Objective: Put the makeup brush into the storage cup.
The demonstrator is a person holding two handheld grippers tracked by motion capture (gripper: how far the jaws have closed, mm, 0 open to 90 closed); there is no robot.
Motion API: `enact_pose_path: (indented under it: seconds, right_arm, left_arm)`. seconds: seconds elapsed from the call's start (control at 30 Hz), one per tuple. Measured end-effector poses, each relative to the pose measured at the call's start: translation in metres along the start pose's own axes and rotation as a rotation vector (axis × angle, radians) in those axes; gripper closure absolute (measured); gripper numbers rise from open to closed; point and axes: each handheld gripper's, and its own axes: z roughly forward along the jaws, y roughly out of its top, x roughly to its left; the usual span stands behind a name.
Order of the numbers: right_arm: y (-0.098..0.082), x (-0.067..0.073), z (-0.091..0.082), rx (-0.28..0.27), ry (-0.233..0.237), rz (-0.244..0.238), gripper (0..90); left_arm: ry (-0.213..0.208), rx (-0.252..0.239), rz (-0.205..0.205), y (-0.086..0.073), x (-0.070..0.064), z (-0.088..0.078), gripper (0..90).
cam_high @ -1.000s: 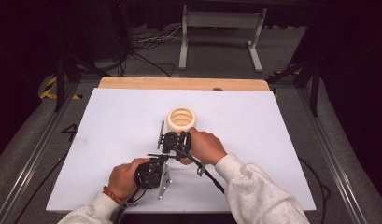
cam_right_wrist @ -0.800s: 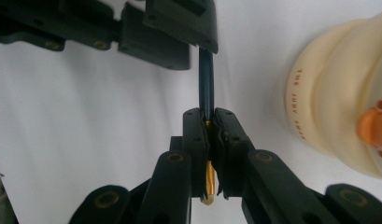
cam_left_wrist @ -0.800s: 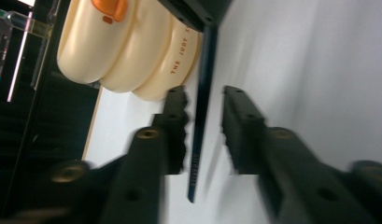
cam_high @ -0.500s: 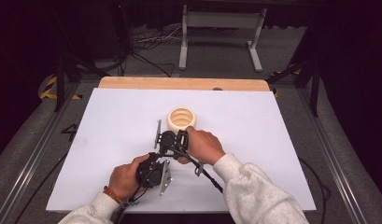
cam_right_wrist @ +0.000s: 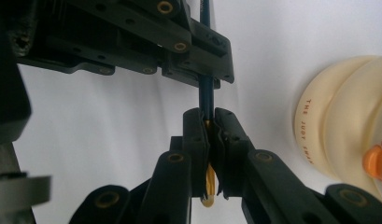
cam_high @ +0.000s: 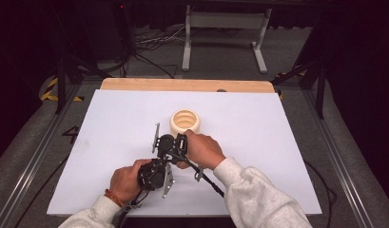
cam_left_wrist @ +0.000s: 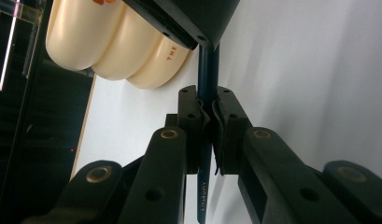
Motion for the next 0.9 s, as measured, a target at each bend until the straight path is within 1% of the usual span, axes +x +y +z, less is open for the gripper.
enact_pose_path:
  seconds: [0.03,0.07,0.1,0.13,0.17,0.23,0.27,0.3,0.33,0.37,0.4,0.43,0.47,0.5,0.53,0.57,0.6,0.63,0.67,0.7,0.73,0.77,0.8,0.83,0.87,0.9]
  right_arm:
    - [0.000,0.000,-0.001,-0.003,0.001,-0.002,83.9]
    - [-0.001,-0.001,-0.001,-0.009,0.006,-0.005,83.2]
    - [-0.002,-0.002,-0.002,-0.020,0.005,-0.006,79.0]
    - [-0.004,-0.001,-0.002,-0.027,-0.011,-0.003,74.1]
    - [-0.004,-0.001,-0.003,-0.023,-0.016,0.006,75.1]
    - [-0.007,-0.001,-0.004,-0.029,-0.016,-0.016,74.6]
    - [-0.009,-0.001,-0.005,-0.036,-0.027,-0.008,72.4]
    - [-0.011,-0.002,-0.007,-0.042,-0.034,-0.006,69.0]
    - [-0.013,-0.003,-0.009,-0.061,-0.046,0.003,66.1]
    - [-0.016,-0.005,-0.012,-0.071,-0.057,0.012,64.8]
    - [-0.020,-0.005,-0.015,-0.099,-0.060,0.030,61.3]
    - [-0.020,-0.005,-0.015,-0.099,-0.060,0.030,61.3]
    - [-0.024,-0.006,-0.017,-0.124,-0.065,0.031,58.2]
    - [-0.029,-0.006,-0.019,-0.148,-0.076,0.042,57.2]
    - [-0.033,-0.006,-0.021,-0.174,-0.096,0.034,55.6]
    - [-0.039,-0.004,-0.023,-0.203,-0.106,0.038,53.2]
    - [-0.042,-0.003,-0.024,-0.218,-0.115,0.038,52.6]
    - [-0.049,-0.002,-0.026,-0.258,-0.132,0.030,51.1]
    - [-0.055,-0.001,-0.028,-0.286,-0.148,0.032,49.7]
    - [-0.055,-0.001,-0.028,-0.286,-0.148,0.032,49.7]
    - [-0.062,0.000,-0.029,-0.322,-0.167,0.050,47.6]
    - [-0.069,0.000,-0.031,-0.363,-0.192,0.067,45.2]
    - [-0.074,0.000,-0.032,-0.390,-0.203,0.073,44.5]
    - [-0.080,0.000,-0.034,-0.417,-0.208,0.090,43.8]
    - [-0.084,-0.001,-0.034,-0.436,-0.209,0.101,42.4]
    - [-0.090,0.000,-0.035,-0.468,-0.226,0.119,39.7]
  left_arm:
    - [-0.004,-0.009,-0.010,0.000,0.000,0.000,83.3]
    - [-0.006,-0.031,-0.049,-0.001,-0.003,0.002,83.3]
    - [-0.004,0.006,-0.011,-0.001,0.000,0.000,83.3]
    - [-0.011,-0.012,-0.038,-0.002,-0.001,0.001,83.4]
    - [-0.014,-0.027,-0.062,-0.003,-0.001,0.002,83.4]
    - [-0.010,-0.022,-0.059,-0.005,0.002,0.001,83.4]
    - [-0.009,-0.017,-0.055,-0.006,0.004,0.000,83.4]
    - [-0.010,-0.014,-0.066,-0.007,0.004,0.000,83.4]
    - [-0.009,-0.017,-0.076,-0.008,0.004,0.000,83.4]
    - [-0.009,-0.019,-0.081,-0.009,0.005,-0.001,83.4]
    - [-0.009,-0.019,-0.081,-0.009,0.005,-0.001,83.4]
    - [-0.010,0.031,-0.026,-0.010,0.009,-0.004,83.4]
    - [-0.011,0.001,-0.072,-0.012,0.007,-0.002,83.4]
    - [-0.012,0.028,-0.044,-0.013,0.010,-0.003,83.4]
    - [-0.011,0.036,-0.041,-0.014,0.011,-0.004,83.4]
    - [-0.010,0.033,-0.045,-0.014,0.012,-0.004,83.4]
    - [-0.013,0.031,-0.053,-0.016,0.012,-0.004,83.4]
    - [-0.012,0.028,-0.060,-0.017,0.013,-0.004,83.4]
    - [-0.015,0.031,-0.066,-0.018,0.014,-0.004,83.4]
    - [-0.015,0.031,-0.066,-0.018,0.014,-0.004,83.4]
    - [-0.016,0.021,-0.086,-0.020,0.014,-0.003,83.4]
    - [-0.025,0.027,-0.089,-0.021,0.016,-0.004,83.4]
    - [-0.029,0.022,-0.099,-0.021,0.017,-0.003,83.4]
    - [-0.031,0.023,-0.104,-0.022,0.017,-0.003,83.4]
    - [-0.040,0.014,-0.124,-0.023,0.018,-0.003,83.4]
    - [-0.048,0.005,-0.138,-0.024,0.019,-0.003,83.4]
